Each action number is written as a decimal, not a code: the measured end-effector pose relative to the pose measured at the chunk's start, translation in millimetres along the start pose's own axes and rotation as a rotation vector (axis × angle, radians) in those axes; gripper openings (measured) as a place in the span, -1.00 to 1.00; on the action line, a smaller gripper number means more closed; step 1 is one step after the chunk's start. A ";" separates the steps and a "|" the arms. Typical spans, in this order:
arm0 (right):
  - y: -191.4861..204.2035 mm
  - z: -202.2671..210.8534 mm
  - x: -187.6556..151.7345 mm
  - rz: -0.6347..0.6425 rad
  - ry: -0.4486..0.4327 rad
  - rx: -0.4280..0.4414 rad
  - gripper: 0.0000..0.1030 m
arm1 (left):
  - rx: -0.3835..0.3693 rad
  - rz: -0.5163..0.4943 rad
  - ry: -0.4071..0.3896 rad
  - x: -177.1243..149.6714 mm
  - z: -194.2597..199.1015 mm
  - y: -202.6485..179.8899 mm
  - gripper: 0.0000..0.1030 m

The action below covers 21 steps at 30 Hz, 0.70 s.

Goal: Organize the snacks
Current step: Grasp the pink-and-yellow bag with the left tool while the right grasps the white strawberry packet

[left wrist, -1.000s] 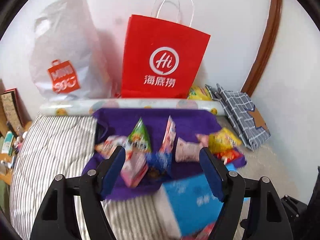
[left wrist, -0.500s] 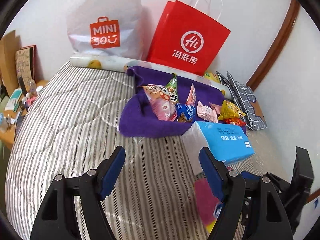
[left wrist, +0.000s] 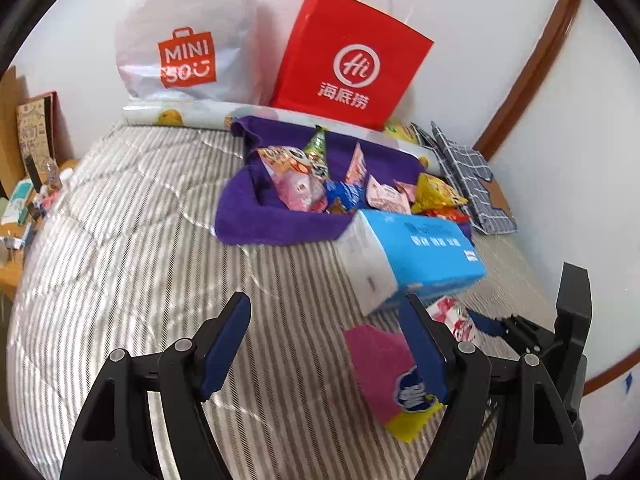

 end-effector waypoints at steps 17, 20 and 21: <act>-53.7 43.0 -16.1 -0.090 -0.089 -0.077 0.02 | -0.174 0.042 0.183 -42.6 -49.6 -49.6 0.53; -58.7 43.2 -18.2 -0.094 -0.092 -0.084 0.02 | -0.126 0.027 0.190 -45.3 -60.1 -54.3 0.45; -60.4 42.8 -18.6 -0.097 -0.092 -0.085 0.02 | -0.108 0.018 0.167 -45.1 -58.7 -56.0 0.39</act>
Point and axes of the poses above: each gripper's, at about its wrist camera, not at the fingertips, and z roughly against the way its jaws point, y to its left, x to its top, the point moved 3 cm from there along -z, roughly the way its jaws point, and after that the axes turned 3 degrees about x, right-handed, at the moved point
